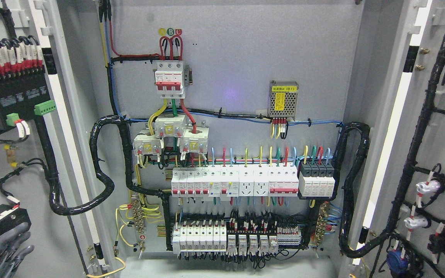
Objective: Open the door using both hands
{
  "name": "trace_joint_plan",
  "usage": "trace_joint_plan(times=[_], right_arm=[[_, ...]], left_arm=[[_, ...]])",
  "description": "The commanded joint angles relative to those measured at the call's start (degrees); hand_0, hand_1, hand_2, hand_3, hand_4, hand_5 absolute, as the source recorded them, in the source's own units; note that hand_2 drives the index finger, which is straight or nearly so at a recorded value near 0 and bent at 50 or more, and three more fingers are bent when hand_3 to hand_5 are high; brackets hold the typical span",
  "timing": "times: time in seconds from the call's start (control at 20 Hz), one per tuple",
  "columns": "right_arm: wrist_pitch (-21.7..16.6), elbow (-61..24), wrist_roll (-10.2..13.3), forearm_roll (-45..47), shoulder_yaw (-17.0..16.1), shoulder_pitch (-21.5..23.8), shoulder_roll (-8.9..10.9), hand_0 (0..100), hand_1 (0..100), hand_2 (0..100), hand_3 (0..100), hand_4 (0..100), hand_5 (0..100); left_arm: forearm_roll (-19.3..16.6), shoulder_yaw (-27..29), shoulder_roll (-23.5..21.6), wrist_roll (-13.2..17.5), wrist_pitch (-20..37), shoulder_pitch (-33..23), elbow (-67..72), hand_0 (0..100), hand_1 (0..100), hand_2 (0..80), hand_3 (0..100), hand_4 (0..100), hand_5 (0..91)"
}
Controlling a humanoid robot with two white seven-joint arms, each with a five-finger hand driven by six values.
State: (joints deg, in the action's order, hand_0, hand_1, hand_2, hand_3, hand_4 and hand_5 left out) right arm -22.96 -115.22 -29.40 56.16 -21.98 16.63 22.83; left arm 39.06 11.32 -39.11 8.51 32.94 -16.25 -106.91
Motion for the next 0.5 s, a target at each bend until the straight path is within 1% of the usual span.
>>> trace_joint_plan(times=[0.0,0.2,0.45], right_arm=[[-0.07,0.87,-0.04,0.36,-2.28,0.51,0.11,0,0,0,0,0,0],[0.02,1.23,-0.04,0.36,-2.28,0.51,0.02,0,0,0,0,0,0],[0.02,2.28,-0.04,0.36,-2.72,0.42,0.11,0,0,0,0,0,0]], left_arm=[[4.35,2.57,-4.13,0.01,0.02,-0.36,7.41,0,0,0.0,0,0,0.0],[6.47,2.66,-5.27,0.19,0.02,-0.36,10.22,0,0,0.0,0,0,0.0],[8.58,2.57,-6.15,1.42,-0.07,0.26,13.83,0,0,0.0,0,0,0.0]])
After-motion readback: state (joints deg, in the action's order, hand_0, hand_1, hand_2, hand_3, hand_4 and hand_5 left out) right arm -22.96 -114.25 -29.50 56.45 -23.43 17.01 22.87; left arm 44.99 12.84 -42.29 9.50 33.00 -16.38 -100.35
